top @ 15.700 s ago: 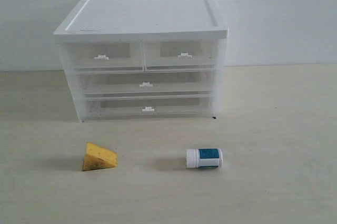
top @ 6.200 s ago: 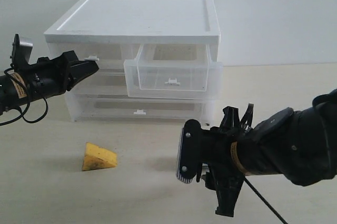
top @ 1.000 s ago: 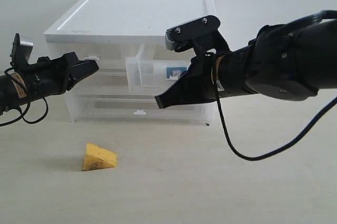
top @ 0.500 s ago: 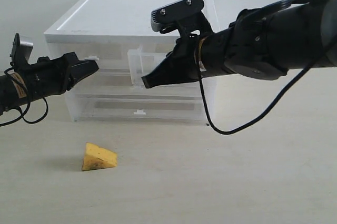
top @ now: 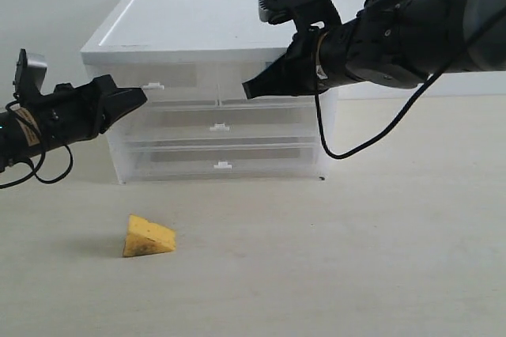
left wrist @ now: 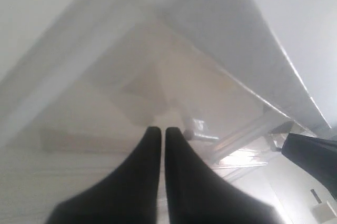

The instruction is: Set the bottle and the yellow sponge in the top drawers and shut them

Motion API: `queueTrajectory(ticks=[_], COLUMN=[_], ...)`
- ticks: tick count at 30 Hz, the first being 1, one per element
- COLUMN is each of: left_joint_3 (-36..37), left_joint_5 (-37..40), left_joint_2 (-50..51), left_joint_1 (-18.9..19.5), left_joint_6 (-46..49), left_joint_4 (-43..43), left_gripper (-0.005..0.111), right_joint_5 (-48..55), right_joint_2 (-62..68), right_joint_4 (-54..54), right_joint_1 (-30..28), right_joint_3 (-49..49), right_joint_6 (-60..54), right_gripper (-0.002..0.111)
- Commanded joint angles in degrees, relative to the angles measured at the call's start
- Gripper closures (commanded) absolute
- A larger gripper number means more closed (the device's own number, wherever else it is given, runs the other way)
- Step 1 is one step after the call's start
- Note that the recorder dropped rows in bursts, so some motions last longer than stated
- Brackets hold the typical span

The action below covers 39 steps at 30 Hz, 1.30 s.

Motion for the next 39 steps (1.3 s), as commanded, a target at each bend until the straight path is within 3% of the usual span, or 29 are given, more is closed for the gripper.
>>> queueTrajectory(ticks=[1,14,19,29,39], left_joint_3=[-0.4,-0.4,-0.4,-0.4,-0.4], left_joint_5=[-0.1,-0.1,-0.1,0.0,4.7], left_joint_2=[0.0,0.0,0.0,0.0,0.0], left_joint_1=[0.0,0.0,0.0,0.0,0.0], left_joint_6=[0.4,0.6,0.8,0.4,0.3], left_joint_4=[-1.4,-1.5,-1.5,-0.9,-0.2], left_gripper=[0.103,0.103,0.103,0.103,0.103], right_joint_5=[1.3,9.1,6.7,3.6,-6.5], right_joint_2=[-0.1,-0.3,-0.9,-1.1,-0.7], right_joint_4=[1.0,2.7,2.8,4.8,12.7], right_joint_1=[-0.8,8.6,11.0,6.7,0.0], right_joint_3=[-0.7,-0.7,1.3,2.8,5.1], right_joint_6=[0.5,-1.6,-2.1,-0.3,-0.3], right_gripper=[0.108,0.108,0.108,0.108,0.108])
